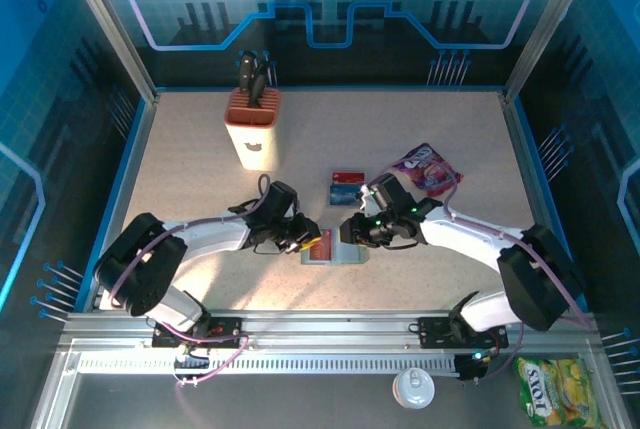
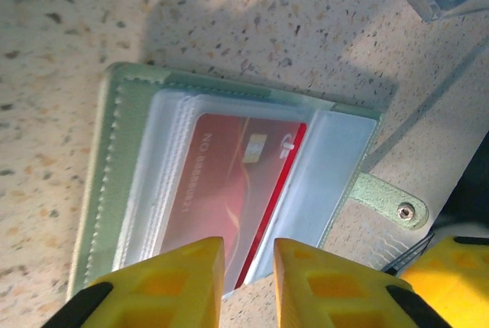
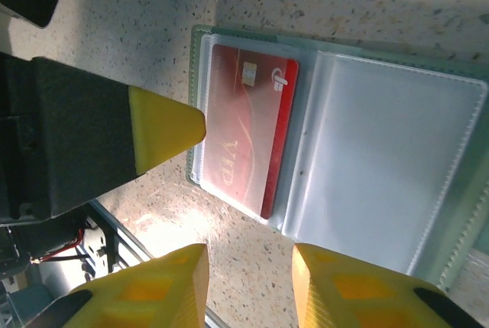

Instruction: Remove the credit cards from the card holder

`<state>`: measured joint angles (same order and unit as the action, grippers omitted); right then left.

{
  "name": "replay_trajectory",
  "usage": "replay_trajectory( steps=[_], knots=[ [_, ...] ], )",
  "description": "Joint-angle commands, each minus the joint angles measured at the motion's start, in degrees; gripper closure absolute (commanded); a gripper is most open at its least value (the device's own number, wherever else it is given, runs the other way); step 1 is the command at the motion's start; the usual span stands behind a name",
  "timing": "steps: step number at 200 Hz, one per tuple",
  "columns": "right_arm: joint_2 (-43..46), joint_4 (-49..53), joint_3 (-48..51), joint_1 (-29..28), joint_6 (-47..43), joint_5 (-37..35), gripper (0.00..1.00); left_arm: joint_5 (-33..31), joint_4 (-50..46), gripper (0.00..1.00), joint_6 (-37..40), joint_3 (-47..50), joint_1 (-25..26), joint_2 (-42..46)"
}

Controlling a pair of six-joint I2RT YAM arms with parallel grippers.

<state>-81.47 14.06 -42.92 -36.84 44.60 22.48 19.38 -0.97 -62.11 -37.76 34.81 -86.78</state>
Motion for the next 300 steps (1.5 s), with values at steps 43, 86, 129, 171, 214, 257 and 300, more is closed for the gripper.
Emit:
replay_trajectory(
  steps=[43, 86, 129, 171, 214, 257, 300],
  knots=[
    [-6.35, -1.86, -4.62, -3.19, 1.26, -0.86, 0.65, 0.93, 0.65, 0.85, 2.21, 1.82, -1.50, 0.96],
    [-8.90, -1.94, -6.30, -3.59, 0.94, -0.43, 0.65, 0.14, -1.47, 0.93, 3.98, 0.64, -1.90, 0.01],
    [-10.55, -2.20, -7.09, -3.52, 0.65, -0.07, 0.65, -0.79, -3.98, 0.97, 5.63, -0.69, -2.01, -1.09],
    [-12.58, -3.33, -7.17, -3.51, 0.70, 0.59, 0.65, -1.50, -5.01, 0.97, 6.36, -0.91, -2.04, -1.87],
    [-14.44, -4.68, -7.18, -3.68, 1.00, 1.32, 0.65, -1.96, -5.45, 0.98, 6.38, -0.29, -2.08, -1.42],
    [-15.68, -5.79, -7.18, -3.93, 1.33, 1.76, 0.65, -2.12, -5.39, 0.98, 6.29, 0.40, -2.03, -1.29],
    [-16.52, -6.38, -7.17, -3.99, 1.54, 2.17, 0.65, -2.39, -5.57, 0.98, 6.29, 0.70, -2.05, -1.19]
  ],
)
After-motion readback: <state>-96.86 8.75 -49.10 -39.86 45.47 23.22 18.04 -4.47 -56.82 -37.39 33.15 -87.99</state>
